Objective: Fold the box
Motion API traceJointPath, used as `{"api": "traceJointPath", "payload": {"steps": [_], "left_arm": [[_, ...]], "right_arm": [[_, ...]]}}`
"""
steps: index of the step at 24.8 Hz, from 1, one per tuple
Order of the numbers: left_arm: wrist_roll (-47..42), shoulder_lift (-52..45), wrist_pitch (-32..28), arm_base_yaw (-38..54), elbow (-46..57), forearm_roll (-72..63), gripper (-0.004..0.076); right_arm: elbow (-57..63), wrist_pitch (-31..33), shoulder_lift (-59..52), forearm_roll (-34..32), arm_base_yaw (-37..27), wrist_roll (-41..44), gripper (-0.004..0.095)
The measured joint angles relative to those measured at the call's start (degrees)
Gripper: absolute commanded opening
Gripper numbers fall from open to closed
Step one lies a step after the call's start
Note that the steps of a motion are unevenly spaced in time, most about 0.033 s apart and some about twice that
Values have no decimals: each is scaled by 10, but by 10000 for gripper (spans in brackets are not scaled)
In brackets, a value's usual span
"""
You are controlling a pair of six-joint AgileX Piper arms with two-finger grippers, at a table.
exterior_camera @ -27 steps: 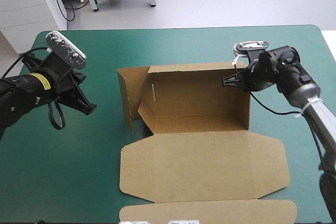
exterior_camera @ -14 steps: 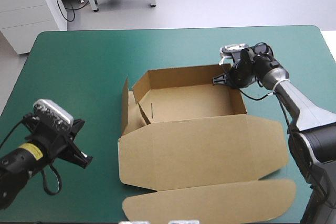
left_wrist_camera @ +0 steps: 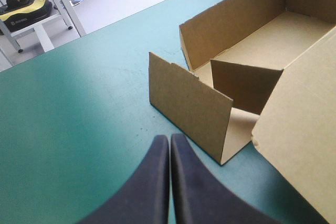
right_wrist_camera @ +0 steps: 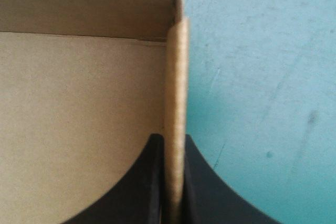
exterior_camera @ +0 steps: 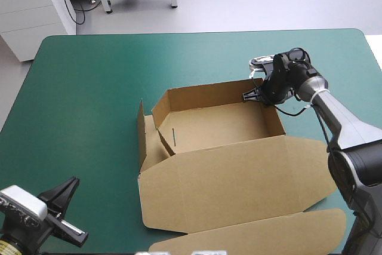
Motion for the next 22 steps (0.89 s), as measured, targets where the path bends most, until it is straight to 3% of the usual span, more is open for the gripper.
{"api": "traceJointPath", "payload": {"steps": [4, 6, 8, 14, 22], "left_arm": [[-23, -20, 51, 0, 3, 30, -8], [-27, -20, 55, 0, 5, 35, -8], [-29, -20, 47, 0, 5, 35, -8], [-30, -20, 47, 0, 5, 38, -8], [-30, -20, 49, 0, 5, 38, -8]], "right_arm": [[0, -2, 0, 1, 0, -7, 157], [-1, 18, 1, 4, 0, -29, 435], [-9, 71, 14, 4, 2, -38, 514], [-114, 94, 0, -2, 2, -38, 513], [-128, 104, -111, -22, 3, -38, 512]]}}
